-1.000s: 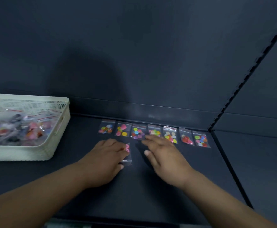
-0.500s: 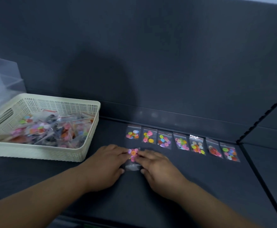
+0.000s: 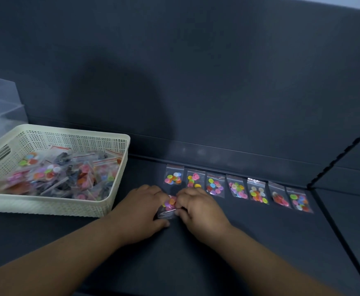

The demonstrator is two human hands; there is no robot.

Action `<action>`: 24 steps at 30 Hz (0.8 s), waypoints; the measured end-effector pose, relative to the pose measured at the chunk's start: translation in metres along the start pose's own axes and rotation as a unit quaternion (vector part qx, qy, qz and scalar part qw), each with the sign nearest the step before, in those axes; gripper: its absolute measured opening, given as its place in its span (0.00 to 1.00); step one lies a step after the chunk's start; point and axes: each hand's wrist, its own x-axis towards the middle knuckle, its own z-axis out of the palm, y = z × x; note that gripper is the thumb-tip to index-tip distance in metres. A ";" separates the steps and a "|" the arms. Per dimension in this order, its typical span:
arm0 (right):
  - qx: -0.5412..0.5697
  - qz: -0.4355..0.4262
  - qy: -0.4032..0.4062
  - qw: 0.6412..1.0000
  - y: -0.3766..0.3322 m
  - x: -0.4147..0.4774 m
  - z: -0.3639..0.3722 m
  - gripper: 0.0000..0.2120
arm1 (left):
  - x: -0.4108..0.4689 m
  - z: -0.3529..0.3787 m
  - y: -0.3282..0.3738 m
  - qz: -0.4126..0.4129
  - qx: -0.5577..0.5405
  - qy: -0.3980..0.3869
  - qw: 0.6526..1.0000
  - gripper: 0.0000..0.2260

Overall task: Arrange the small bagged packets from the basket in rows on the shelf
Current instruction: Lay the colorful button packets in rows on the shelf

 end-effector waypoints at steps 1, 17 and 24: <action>0.009 0.005 0.007 1.000 0.000 0.001 0.001 0.03 | 0.000 0.000 0.000 0.000 -0.004 0.007 1.000 0.23; 0.170 0.169 0.036 0.970 -0.001 -0.013 -0.019 0.07 | 0.002 -0.006 0.022 -0.185 -0.110 0.096 0.972 0.16; 0.015 0.028 -0.025 0.999 -0.001 -0.023 -0.008 0.18 | -0.012 0.005 0.015 -0.022 0.005 0.015 1.000 0.15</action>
